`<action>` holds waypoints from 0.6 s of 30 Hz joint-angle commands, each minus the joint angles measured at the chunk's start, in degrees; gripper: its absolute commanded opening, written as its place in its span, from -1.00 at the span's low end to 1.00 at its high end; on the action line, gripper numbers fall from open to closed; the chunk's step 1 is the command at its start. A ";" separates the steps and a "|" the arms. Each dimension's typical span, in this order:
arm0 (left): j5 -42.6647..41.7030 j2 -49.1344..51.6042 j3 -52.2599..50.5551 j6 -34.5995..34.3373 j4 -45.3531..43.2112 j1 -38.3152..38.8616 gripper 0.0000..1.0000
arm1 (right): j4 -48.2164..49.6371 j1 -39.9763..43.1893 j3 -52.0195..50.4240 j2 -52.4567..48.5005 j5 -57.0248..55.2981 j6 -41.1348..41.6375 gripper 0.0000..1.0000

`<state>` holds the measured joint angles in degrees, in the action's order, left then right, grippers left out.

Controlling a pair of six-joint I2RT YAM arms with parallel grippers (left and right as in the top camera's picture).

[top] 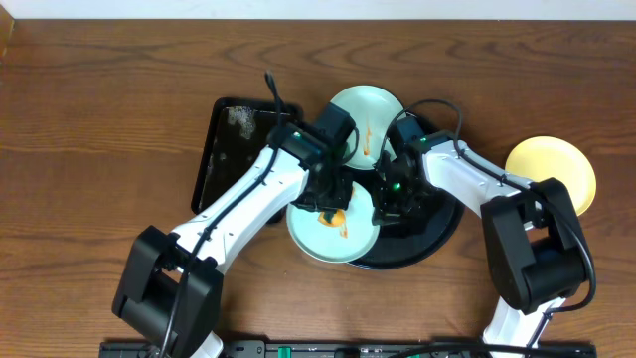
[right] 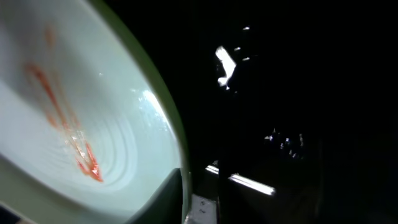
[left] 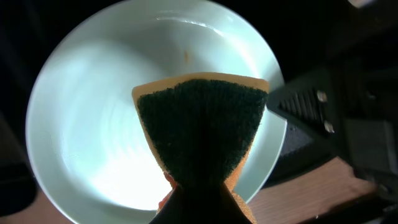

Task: Clean dirty plates on tray and stack at the side
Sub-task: 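Grip the lower pale green plate rim with the right gripper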

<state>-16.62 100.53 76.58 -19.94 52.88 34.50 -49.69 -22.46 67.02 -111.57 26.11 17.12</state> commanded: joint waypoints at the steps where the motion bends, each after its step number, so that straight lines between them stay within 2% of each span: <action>1: -0.85 0.72 -0.39 -3.10 0.13 1.18 -0.85 | 0.24 -0.11 0.31 -1.05 -2.19 1.31 -0.97; 13: -0.87 3.10 -0.39 -10.05 -2.99 5.38 -0.84 | 1.62 0.70 0.37 1.90 -7.69 2.25 -0.97; 18: -0.44 3.19 -0.42 -17.42 -3.93 6.62 -0.85 | 1.44 0.79 0.37 1.97 -7.69 2.16 -0.98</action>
<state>-16.80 103.02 76.51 -31.42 49.01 40.62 -48.18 -22.24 67.07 -110.39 22.48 18.04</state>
